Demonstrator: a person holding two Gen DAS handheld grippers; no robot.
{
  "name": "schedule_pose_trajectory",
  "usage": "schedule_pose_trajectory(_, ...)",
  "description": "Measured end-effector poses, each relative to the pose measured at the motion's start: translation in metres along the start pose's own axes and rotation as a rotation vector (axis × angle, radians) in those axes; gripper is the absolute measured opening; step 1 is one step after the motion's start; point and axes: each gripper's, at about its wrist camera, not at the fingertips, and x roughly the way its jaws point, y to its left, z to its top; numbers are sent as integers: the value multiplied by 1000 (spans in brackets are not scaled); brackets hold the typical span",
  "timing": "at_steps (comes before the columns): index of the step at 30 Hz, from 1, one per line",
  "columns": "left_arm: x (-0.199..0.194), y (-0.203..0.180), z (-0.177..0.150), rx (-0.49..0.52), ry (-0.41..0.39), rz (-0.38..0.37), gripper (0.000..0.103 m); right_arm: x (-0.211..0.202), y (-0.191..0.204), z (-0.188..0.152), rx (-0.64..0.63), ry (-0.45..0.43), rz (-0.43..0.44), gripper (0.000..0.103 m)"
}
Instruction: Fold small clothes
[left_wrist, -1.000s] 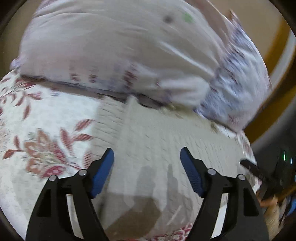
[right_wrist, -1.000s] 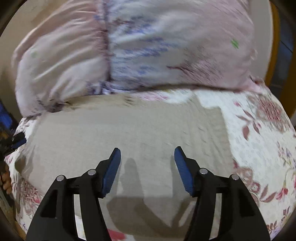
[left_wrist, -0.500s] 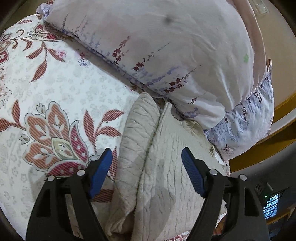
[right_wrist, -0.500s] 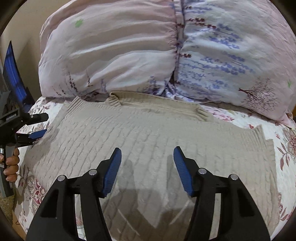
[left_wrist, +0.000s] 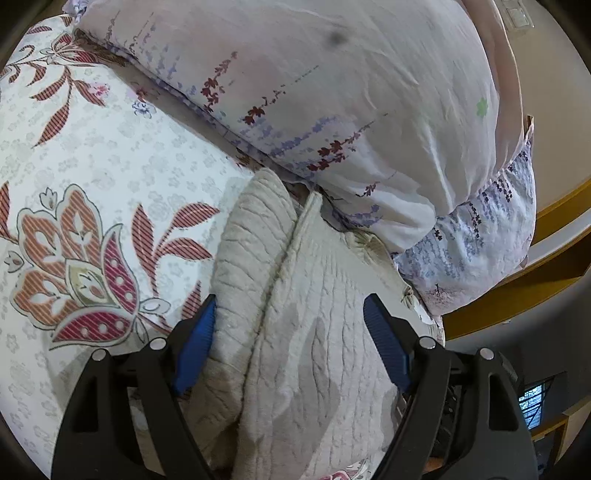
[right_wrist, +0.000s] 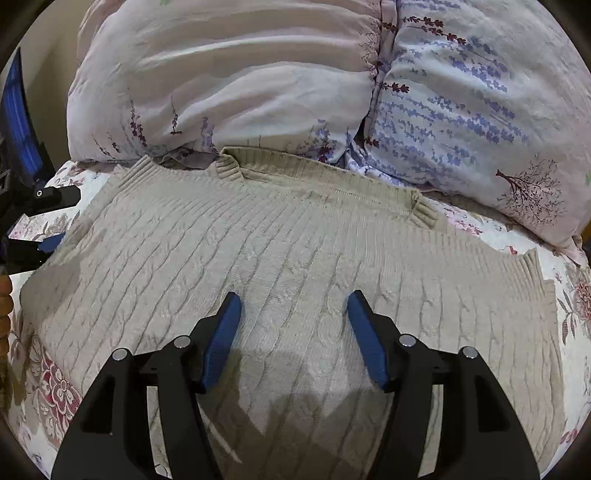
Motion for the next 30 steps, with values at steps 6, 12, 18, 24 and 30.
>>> schedule_pose_trajectory(6, 3, 0, -4, -23, 20, -16, 63, 0, 1, 0, -2, -7, 4, 63)
schedule_pose_trajectory(12, 11, -2, -7, -47, 56, -14, 23, 1, 0, 0, 5, -10, 12, 63)
schedule_pose_trajectory(18, -2, -36, 2, 16, 23, -92, 19, 2, 1, 0, 6, -10, 14, 63)
schedule_pose_trajectory(24, -12, -84, 2, 108, 33, -230, 17, 3, 2, -2, 1, -51, 1, 64)
schedule_pose_trajectory(30, 3, -133, -10, 162, 56, -317, 17, -24, -37, -24, 162, -119, 122, 63)
